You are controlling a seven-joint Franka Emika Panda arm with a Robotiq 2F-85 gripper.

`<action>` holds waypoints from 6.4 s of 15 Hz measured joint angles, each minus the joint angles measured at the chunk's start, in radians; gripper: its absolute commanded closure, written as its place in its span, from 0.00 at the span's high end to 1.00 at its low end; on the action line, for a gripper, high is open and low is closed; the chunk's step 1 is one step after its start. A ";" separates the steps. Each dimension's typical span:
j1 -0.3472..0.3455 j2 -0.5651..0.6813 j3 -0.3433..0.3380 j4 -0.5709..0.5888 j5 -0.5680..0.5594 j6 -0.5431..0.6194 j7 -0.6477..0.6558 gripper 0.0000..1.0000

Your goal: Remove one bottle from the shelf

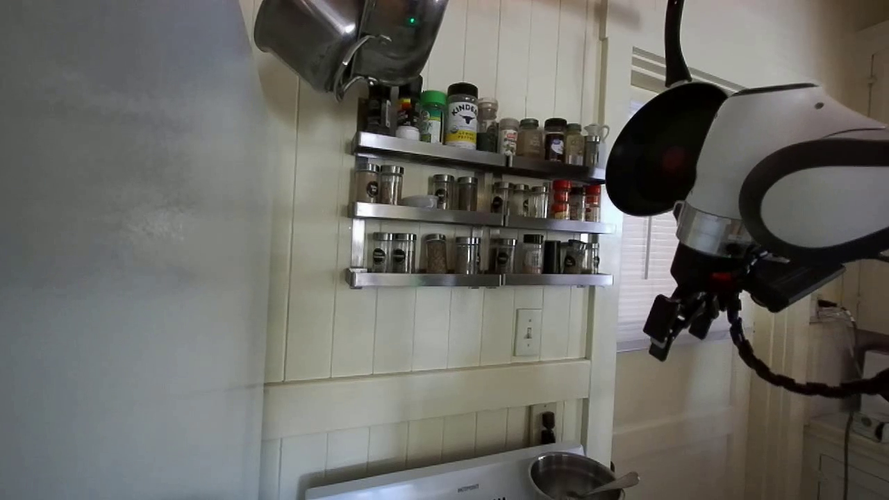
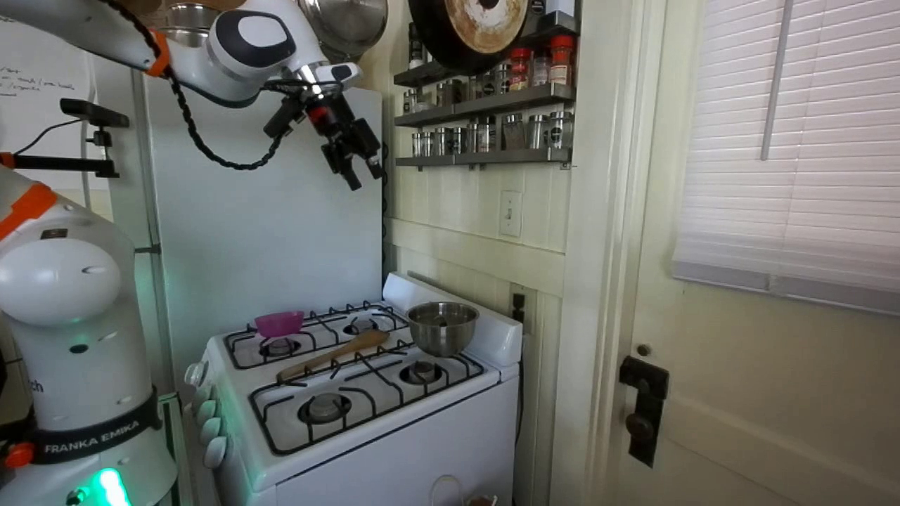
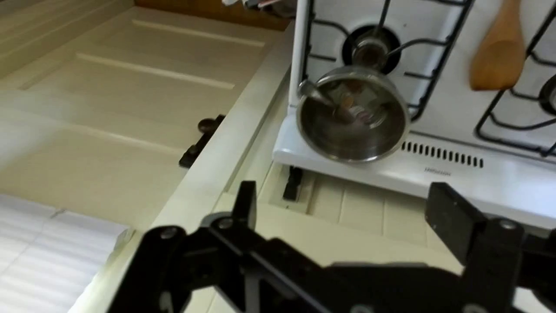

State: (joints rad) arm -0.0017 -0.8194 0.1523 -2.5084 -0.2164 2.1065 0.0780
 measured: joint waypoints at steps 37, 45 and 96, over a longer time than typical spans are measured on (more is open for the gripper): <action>-0.378 0.326 0.189 0.277 -0.537 0.621 0.671 1.00; -0.391 0.381 0.157 0.222 -0.536 0.858 0.728 1.00; -0.660 0.651 0.340 0.516 -0.681 0.861 0.812 0.25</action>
State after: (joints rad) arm -0.6620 -0.1683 0.4927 -1.9919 -0.8976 2.9676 0.8905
